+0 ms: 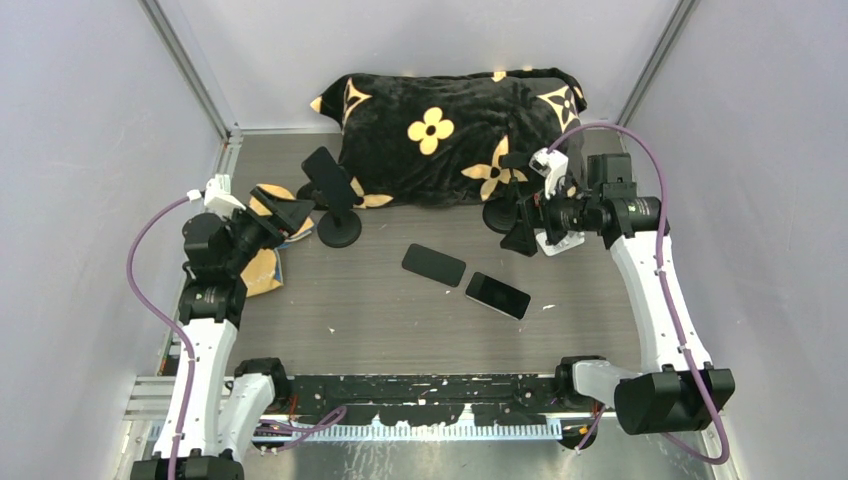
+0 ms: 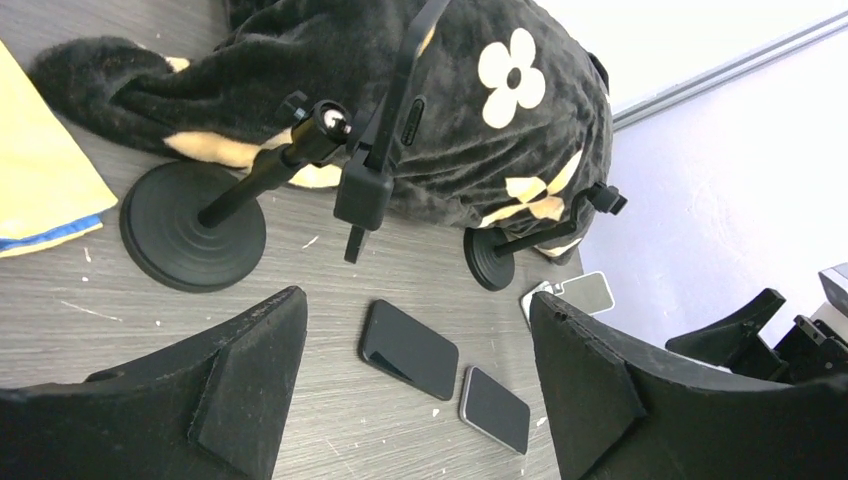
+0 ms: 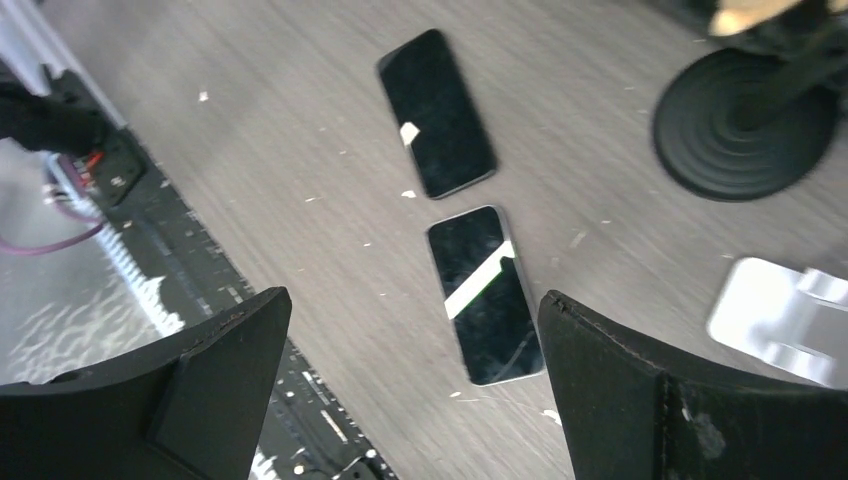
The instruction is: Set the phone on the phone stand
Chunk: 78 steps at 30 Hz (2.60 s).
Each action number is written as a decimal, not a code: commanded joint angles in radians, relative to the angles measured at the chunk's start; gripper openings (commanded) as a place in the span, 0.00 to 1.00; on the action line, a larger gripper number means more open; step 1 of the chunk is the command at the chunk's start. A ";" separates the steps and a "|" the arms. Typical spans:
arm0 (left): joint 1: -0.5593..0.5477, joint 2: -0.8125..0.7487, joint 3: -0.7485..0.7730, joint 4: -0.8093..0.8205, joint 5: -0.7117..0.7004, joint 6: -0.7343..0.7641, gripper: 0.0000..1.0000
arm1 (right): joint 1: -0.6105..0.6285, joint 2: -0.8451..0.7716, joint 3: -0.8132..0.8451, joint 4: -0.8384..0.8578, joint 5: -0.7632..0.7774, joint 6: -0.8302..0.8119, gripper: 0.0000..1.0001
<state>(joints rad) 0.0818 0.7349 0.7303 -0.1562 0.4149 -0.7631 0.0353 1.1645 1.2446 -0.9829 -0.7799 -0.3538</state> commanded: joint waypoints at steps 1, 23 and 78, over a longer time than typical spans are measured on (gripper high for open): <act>0.007 -0.014 -0.022 -0.003 -0.009 -0.058 0.83 | -0.005 0.015 0.087 0.038 0.166 0.023 1.00; 0.006 0.018 -0.064 -0.079 0.020 -0.073 0.83 | -0.005 0.270 0.369 0.198 0.300 0.300 1.00; 0.007 0.054 -0.051 -0.056 0.068 -0.094 0.82 | -0.089 0.807 0.830 -0.031 0.247 0.071 0.34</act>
<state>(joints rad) 0.0818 0.7902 0.6651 -0.2440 0.4568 -0.8574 -0.0544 1.9774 2.0266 -0.9985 -0.5011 -0.2588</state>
